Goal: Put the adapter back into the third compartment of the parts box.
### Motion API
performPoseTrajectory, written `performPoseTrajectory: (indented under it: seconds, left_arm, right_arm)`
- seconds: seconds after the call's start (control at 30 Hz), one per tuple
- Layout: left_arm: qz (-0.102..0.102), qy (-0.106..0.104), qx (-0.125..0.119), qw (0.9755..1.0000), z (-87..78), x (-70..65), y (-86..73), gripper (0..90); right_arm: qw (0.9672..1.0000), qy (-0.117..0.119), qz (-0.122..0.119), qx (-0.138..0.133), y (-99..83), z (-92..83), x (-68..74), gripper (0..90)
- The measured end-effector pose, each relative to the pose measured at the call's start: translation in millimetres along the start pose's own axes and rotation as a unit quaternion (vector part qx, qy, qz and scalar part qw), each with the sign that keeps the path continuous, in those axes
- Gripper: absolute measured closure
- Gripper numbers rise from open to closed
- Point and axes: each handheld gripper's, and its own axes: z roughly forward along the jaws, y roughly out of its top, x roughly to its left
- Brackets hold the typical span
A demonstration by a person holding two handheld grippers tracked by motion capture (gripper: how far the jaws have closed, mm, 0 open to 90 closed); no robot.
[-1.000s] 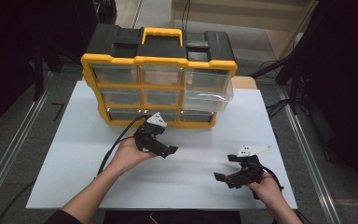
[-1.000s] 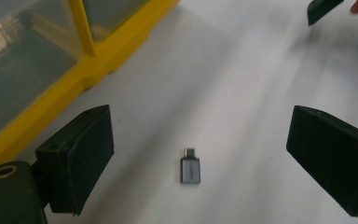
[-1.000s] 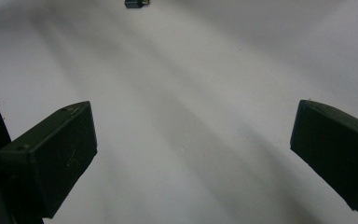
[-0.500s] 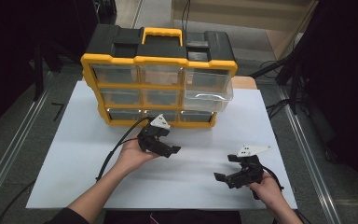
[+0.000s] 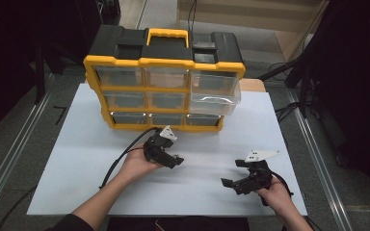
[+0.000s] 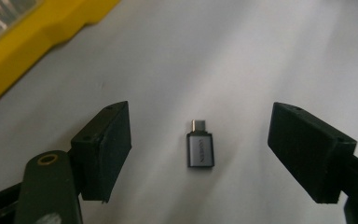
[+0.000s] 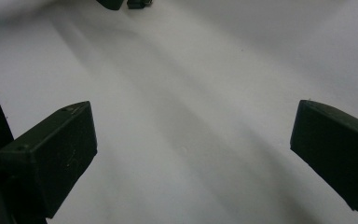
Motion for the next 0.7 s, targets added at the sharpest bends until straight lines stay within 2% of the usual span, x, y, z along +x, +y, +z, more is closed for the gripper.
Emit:
performPoseTrajectory:
  seconds: [0.13, 0.23, 0.33, 0.5, 0.63, 0.7]
  left_arm:
    - [0.006, 0.003, 0.008, 0.9999, 3.1, -0.9, -1.3, 26.2]
    - [0.026, 0.016, 0.015, 0.9994, 3.9, -4.9, -2.5, 28.8]
    - [0.041, 0.044, 0.010, 0.9982, 2.8, -8.5, -5.3, 42.7]
    - [0.035, 0.046, 0.015, 0.9982, 1.4, -11.7, -5.5, 49.8]
    - [0.028, 0.044, 0.018, 0.9985, -0.4, -11.2, -5.0, 63.3]
    - [0.028, 0.044, 0.018, 0.9985, -0.4, -11.3, -5.0, 64.5]
  right_arm:
    - [1.0000, 0.000, 0.000, 0.001, 0.0, 0.1, -0.1, 0.0]
    - [1.0000, -0.001, -0.001, 0.001, -0.1, -0.2, 0.1, 0.0]
    - [1.0000, -0.002, -0.001, 0.002, -0.2, 0.4, 0.0, 0.0]
    - [1.0000, -0.003, -0.002, 0.002, -0.3, 0.0, 0.2, 0.0]
    - [1.0000, -0.003, -0.002, 0.001, -0.3, 0.0, -0.1, 0.0]
    - [1.0000, -0.003, -0.002, 0.002, -0.4, 0.0, 0.0, 0.0]
